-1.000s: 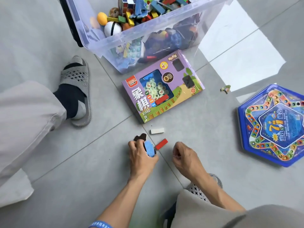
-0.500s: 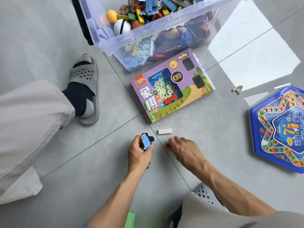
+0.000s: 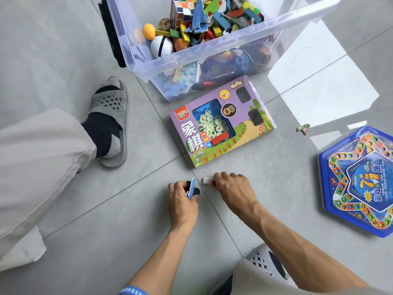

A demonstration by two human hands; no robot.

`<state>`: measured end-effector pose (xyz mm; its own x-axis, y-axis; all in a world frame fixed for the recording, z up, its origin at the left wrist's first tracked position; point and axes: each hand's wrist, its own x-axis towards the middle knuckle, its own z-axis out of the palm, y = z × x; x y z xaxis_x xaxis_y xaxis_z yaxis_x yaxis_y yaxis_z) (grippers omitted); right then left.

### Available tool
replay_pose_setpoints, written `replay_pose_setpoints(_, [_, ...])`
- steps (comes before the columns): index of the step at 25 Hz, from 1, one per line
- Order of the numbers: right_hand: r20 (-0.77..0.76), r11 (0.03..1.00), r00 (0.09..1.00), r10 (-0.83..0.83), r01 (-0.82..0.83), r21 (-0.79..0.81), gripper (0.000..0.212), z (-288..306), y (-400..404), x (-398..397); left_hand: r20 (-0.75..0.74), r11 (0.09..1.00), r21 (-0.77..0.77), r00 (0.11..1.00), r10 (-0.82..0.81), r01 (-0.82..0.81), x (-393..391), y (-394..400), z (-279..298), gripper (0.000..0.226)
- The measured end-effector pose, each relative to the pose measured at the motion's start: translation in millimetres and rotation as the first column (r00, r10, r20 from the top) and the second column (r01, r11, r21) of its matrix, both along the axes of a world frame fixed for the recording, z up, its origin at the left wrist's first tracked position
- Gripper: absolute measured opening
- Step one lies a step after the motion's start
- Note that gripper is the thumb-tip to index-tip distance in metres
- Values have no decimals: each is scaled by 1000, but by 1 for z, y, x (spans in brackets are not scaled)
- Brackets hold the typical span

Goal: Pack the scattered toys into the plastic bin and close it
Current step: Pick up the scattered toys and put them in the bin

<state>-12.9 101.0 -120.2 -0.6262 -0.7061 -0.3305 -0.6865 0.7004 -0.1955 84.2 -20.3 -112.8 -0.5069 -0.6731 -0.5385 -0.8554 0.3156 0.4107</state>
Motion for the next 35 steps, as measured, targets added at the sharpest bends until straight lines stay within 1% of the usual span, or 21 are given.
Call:
replay_pose_setpoints(2, [37,997,996,-78,77,20,31,3,6,4,-7,1000,-17,1000,-9,9,2,-2,-4,38])
replay_pose_setpoints(4, [115,979,972,-206,205,19,18,2,15,5,-26,1000,-20,1000,-12,12,1,-4,-6,39])
replay_pose_setpoints(7, [417,888,827,-377,451,-91,21,19,32,14,-2,999,34,1000,32,-31,0,-3,-2,36])
replay_pose_setpoints(9, [527,803,746,-407,568,-183,23,39,37,14,19,970,162,983,181,-181,-3,-2,7,29])
replay_pose_setpoints(10, [588,752,695,-413,625,-211,22,53,35,9,-9,917,265,950,311,-298,-7,-1,17,26])
replay_pose_setpoints(12, [699,640,604,-383,719,-271,21,88,21,-19,-133,765,466,819,558,-445,-23,1,56,25])
replay_pose_setpoints(14, [737,522,605,-301,752,-404,21,140,-12,-75,-356,686,621,643,678,-379,-62,-12,115,28])
replay_pose_setpoints(16, [762,425,598,-248,774,-469,24,192,-49,-139,-507,673,691,487,711,-264,-116,-36,168,27])
replay_pose_setpoints(17, [798,407,559,-225,798,-445,24,214,-68,-170,-537,667,713,441,719,-218,-146,-52,190,24])
replay_pose_setpoints(19, [877,429,429,-218,849,-309,34,247,-98,-216,-489,620,756,448,748,-209,-208,-87,214,19])
replay_pose_setpoints(20, [887,433,391,-244,863,-261,43,257,-106,-230,-470,623,754,492,733,-208,-234,-103,225,26])
replay_pose_setpoints(21, [867,410,397,-300,875,-258,50,257,-107,-240,-462,670,711,576,674,-214,-254,-115,228,43])
replay_pose_setpoints(23, [770,312,455,-447,886,-343,44,245,-90,-239,-480,850,467,738,474,-242,-268,-122,221,67])
replay_pose_setpoints(24, [730,273,458,-507,889,-368,37,230,-73,-227,-543,928,297,759,358,-225,-259,-113,208,61])
replay_pose_setpoints(25, [720,238,431,-543,902,-360,28,205,-51,-213,-623,967,168,739,256,-193,-241,-95,193,45])
replay_pose_setpoints(26, [726,208,379,-575,925,-318,21,178,-28,-194,-652,985,90,740,168,-145,-218,-73,173,31])
replay_pose_setpoints(27, [697,193,326,-639,945,-265,17,147,-4,-175,-617,998,37,784,67,-55,-192,-52,146,24])
replay_pose_setpoints(29, [473,280,330,-817,944,-176,24,87,44,-150,-424,981,-39,886,-190,192,-146,-16,81,27])
replay_pose_setpoints(31, [257,389,408,-876,913,-122,38,47,83,-145,-240,923,-108,891,-384,369,-123,6,33,41])
replay_pose_setpoints(33, [173,472,487,-856,873,-120,44,26,105,-153,-209,905,-180,884,-418,385,-122,11,13,46])
replay_pose_setpoints(35, [109,563,567,-817,824,-61,40,14,114,-164,-208,895,-210,877,-434,393,-131,7,10,41])
